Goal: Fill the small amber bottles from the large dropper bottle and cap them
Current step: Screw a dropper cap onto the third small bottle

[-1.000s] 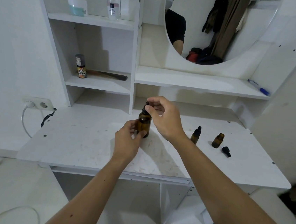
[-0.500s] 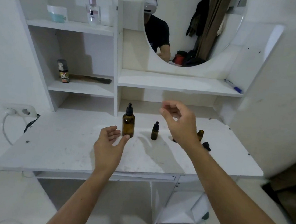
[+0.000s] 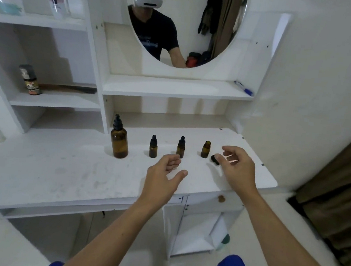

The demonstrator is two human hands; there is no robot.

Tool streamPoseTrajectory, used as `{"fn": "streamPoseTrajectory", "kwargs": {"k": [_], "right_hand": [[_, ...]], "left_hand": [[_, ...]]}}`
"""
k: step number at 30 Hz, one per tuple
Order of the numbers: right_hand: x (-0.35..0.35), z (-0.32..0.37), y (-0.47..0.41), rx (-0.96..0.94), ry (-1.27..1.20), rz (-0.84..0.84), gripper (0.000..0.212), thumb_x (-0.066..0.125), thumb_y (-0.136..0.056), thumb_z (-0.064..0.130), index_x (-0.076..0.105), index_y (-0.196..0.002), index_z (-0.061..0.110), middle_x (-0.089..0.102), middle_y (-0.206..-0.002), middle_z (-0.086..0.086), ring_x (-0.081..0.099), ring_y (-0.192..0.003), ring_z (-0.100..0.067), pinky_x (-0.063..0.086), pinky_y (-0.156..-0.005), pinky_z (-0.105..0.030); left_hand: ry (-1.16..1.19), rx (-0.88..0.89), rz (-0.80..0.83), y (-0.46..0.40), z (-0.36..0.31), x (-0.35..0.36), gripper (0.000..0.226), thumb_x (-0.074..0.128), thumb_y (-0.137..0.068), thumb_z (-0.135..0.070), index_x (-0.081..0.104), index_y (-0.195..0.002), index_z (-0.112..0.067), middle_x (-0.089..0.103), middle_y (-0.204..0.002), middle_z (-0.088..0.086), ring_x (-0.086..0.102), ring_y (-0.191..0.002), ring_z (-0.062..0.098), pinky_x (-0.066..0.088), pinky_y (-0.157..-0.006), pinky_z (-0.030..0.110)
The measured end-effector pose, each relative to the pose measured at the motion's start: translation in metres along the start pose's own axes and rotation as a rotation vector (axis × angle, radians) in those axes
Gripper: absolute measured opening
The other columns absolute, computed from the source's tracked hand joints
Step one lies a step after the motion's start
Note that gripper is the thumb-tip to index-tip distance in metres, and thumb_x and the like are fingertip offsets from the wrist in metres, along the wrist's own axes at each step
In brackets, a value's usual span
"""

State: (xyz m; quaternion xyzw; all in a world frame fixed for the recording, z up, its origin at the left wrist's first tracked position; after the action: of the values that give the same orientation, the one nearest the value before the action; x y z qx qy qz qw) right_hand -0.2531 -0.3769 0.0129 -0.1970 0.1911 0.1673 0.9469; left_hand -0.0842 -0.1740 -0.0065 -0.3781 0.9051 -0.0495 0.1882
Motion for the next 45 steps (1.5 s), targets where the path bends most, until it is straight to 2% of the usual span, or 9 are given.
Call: {"fn": "streamPoseTrajectory", "kwargs": {"k": [3,6,12,20,27,30,33,38,45], "right_hand": [[0.011,-0.015,-0.002,0.031,0.089,0.064,0.039,0.089,-0.084,0.032,0.074,-0.118,0.02,0.067,-0.111,0.001,0.062,-0.092,-0.013,0.054,-0.092,-0.031],[0.022,-0.019,-0.005,0.008,0.24,0.114,0.044,0.087,-0.082,0.041,0.074,-0.119,0.022,0.065,-0.111,0.003,0.062,-0.106,-0.019,0.053,-0.097,-0.038],[0.017,-0.02,-0.006,-0.013,0.2,0.089,0.022,0.08,-0.09,0.031,0.078,-0.109,0.019,0.07,-0.107,0.003,0.066,-0.104,-0.019,0.054,-0.096,-0.038],[0.001,-0.022,-0.004,0.005,-0.066,-0.003,0.019,0.073,-0.097,0.01,0.075,-0.113,0.019,0.075,-0.099,0.021,0.07,-0.092,0.008,0.053,-0.088,-0.01],[-0.013,-0.025,-0.009,0.048,-0.368,-0.058,0.024,0.072,-0.099,0.01,0.076,-0.115,0.027,0.081,-0.112,0.005,0.075,-0.109,-0.008,0.057,-0.1,-0.027],[-0.013,-0.018,-0.015,0.045,-0.394,-0.049,0.02,0.07,-0.101,0.01,0.077,-0.118,0.019,0.082,-0.108,0.006,0.076,-0.108,-0.007,0.057,-0.1,-0.026],[-0.01,-0.003,-0.02,0.004,-0.341,-0.03,0.018,0.068,-0.102,0.012,0.076,-0.119,0.013,0.081,-0.105,0.006,0.075,-0.101,-0.005,0.058,-0.097,-0.023],[-0.004,0.014,-0.029,-0.076,-0.199,0.041,0.017,0.066,-0.104,0.013,0.074,-0.119,0.013,0.08,-0.103,0.002,0.077,-0.094,-0.01,0.06,-0.095,-0.029],[0.001,0.042,-0.037,-0.268,0.034,0.127,0.018,0.065,-0.103,0.009,0.073,-0.117,0.016,0.076,-0.1,0.01,0.073,-0.094,-0.003,0.055,-0.091,-0.017]], "left_hand": [[-0.03,0.021,0.063,-0.016,-0.007,0.031,0.056,0.079,-0.092,-0.024,0.057,-0.143,-0.018,0.068,-0.135,-0.003,0.063,-0.122,0.006,0.049,-0.108,0.024],[-0.049,0.019,0.084,-0.034,-0.009,0.054,0.06,0.078,-0.093,-0.02,0.053,-0.147,-0.015,0.065,-0.141,0.001,0.06,-0.127,0.008,0.045,-0.108,0.021],[-0.026,-0.007,0.072,-0.058,-0.007,0.082,0.061,0.074,-0.095,-0.014,0.047,-0.15,-0.011,0.058,-0.147,0.004,0.056,-0.133,0.013,0.043,-0.114,0.027],[0.026,-0.011,-0.035,-0.076,-0.008,0.087,0.036,0.071,-0.097,-0.013,0.063,-0.132,-0.01,0.072,-0.119,-0.002,0.067,-0.112,0.01,0.053,-0.106,0.033],[0.001,0.019,-0.045,-0.077,-0.009,0.088,0.025,0.071,-0.097,-0.016,0.067,-0.122,-0.014,0.073,-0.109,-0.006,0.069,-0.105,0.007,0.056,-0.101,0.035],[-0.007,0.021,-0.031,-0.076,-0.009,0.088,0.025,0.071,-0.098,-0.017,0.067,-0.122,-0.015,0.073,-0.109,-0.008,0.068,-0.106,0.005,0.056,-0.102,0.034],[-0.007,0.022,-0.023,-0.075,-0.008,0.088,0.025,0.071,-0.098,-0.016,0.067,-0.123,-0.015,0.071,-0.108,-0.011,0.067,-0.106,0.003,0.055,-0.102,0.031],[-0.019,0.039,-0.025,-0.075,-0.007,0.087,0.025,0.071,-0.097,-0.017,0.067,-0.122,-0.015,0.07,-0.107,-0.013,0.066,-0.105,0.0,0.055,-0.1,0.029],[0.004,0.039,-0.023,-0.076,-0.006,0.087,0.025,0.071,-0.097,-0.014,0.068,-0.122,-0.016,0.069,-0.104,-0.018,0.067,-0.106,0.002,0.054,-0.101,0.029]]}}
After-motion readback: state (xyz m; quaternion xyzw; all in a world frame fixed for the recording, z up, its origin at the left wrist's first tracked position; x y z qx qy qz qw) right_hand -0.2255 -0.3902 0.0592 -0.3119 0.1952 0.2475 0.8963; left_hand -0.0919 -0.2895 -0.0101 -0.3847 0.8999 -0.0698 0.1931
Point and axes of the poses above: each hand's wrist, its own y-axis away from the middle knuckle, its own x-axis out of the palm, z = x × y, the point moved 10 cm from there along -y, towards the middle knuckle
